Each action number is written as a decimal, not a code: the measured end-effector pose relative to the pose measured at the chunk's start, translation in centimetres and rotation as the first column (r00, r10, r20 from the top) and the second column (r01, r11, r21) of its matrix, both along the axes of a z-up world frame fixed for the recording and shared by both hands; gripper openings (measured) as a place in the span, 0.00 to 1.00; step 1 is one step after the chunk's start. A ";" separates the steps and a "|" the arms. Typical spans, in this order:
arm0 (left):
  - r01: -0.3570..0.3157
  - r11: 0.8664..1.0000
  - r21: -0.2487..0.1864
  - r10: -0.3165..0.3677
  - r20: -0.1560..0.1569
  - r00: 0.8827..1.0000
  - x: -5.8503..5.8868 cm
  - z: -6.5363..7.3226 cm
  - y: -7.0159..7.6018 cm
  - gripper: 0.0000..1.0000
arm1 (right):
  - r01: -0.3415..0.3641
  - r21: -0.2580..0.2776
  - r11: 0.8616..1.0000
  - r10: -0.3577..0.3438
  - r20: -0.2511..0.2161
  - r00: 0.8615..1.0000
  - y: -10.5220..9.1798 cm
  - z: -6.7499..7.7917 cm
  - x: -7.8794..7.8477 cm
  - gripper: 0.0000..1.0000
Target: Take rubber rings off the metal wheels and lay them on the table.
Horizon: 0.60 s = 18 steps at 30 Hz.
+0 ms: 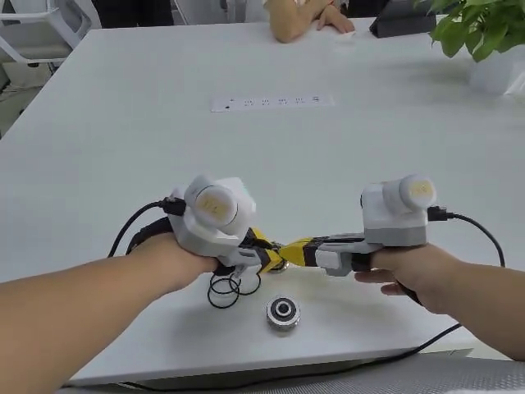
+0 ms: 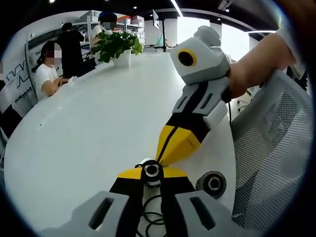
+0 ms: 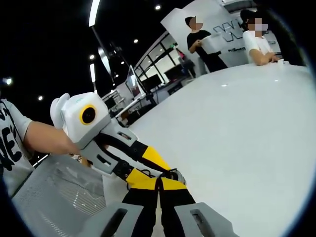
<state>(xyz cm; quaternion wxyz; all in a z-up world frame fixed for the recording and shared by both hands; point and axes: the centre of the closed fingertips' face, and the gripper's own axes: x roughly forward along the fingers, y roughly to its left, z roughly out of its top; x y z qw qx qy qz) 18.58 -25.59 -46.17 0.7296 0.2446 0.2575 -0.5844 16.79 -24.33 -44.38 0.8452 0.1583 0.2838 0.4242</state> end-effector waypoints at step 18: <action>-0.044 0.999 -0.023 0.044 -0.014 0.999 0.1 0.0 0.0 0.07 | 0.000 -0.059 0.998 0.001 0.024 1.000 -1.3 -0.8 0.1 0.00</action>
